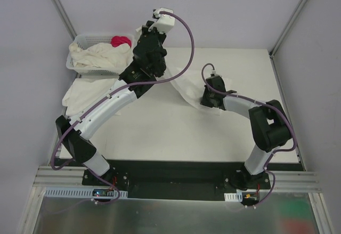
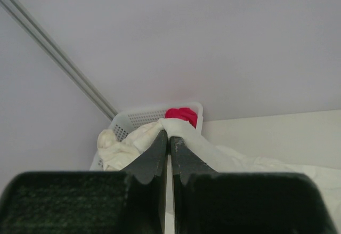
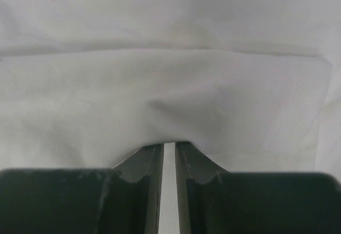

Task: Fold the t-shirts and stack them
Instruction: Flatten out the tshirt

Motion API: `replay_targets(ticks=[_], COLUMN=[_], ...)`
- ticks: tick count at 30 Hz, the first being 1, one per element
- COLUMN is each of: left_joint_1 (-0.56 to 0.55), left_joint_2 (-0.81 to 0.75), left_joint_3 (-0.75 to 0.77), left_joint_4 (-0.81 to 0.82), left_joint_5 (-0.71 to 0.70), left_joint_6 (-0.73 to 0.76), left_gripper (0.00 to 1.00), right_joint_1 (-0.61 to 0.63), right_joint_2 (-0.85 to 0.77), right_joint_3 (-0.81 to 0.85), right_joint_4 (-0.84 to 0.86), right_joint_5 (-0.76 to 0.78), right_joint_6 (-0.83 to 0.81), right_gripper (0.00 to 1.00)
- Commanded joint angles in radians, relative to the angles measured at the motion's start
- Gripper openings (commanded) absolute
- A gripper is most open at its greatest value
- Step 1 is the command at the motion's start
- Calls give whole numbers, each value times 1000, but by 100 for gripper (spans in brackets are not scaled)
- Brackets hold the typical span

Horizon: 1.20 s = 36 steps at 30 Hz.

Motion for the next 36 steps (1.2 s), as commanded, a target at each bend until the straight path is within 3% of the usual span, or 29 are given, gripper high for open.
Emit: replay_targets(ticks=[1,23,36], left_joint_1=[6,8,8], left_joint_2=[-68,-87,-77], left_joint_3=[-25,-120,-131], left_joint_4=[55,43,44], left_joint_5=[9,-2,1], left_joint_6=[-13,-62,-71], left_gripper=[0,0,0], right_joint_1=[-33,-198,-215], right_joint_2=[6,209,131], right_joint_3=[41,277,198], right_joint_4=[19,-4,-29], right_joint_5=[46,105,105], right_joint_6=[1,-70,-84], right_gripper=[17,20,33])
